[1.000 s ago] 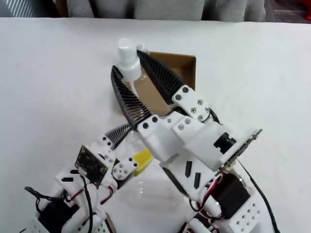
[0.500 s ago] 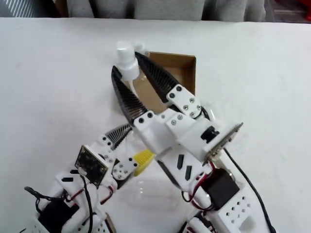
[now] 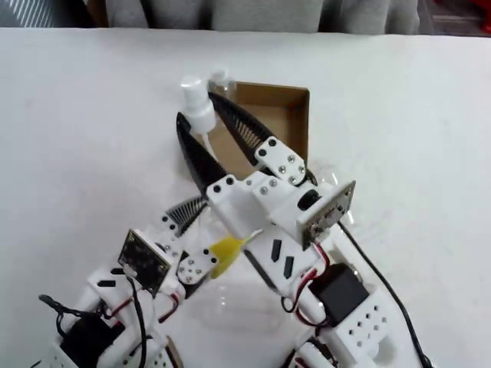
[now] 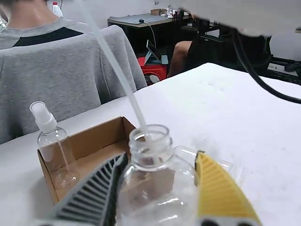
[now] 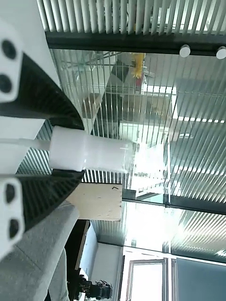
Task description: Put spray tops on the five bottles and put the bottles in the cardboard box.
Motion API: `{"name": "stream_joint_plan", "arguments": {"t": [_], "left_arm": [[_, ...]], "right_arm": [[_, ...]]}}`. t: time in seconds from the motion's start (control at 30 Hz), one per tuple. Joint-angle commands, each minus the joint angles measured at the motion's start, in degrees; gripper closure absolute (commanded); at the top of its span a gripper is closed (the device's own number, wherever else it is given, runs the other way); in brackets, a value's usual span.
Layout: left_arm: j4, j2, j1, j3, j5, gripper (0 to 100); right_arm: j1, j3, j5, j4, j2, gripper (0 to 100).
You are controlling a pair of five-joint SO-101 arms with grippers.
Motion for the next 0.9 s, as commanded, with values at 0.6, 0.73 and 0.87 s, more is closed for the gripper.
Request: {"name": "stream_joint_plan", "arguments": {"t": [0.6,0.73,0.87], "left_arm": [[-3.0,-0.7,-1.7,-0.4,-0.4,98],[-8.9,-0.7,-6.4,2.8,-0.1,98],[-12.5,-0.7,-7.4,6.0,-0.1,98]], "right_arm": [[-2.2,6.9,-5.3,17.6,-13.8,80.8],[-2.2,6.0,-5.3,19.7,-16.0,78.6],[-2.2,0.9,-5.3,25.4,-16.7,78.6]]}}
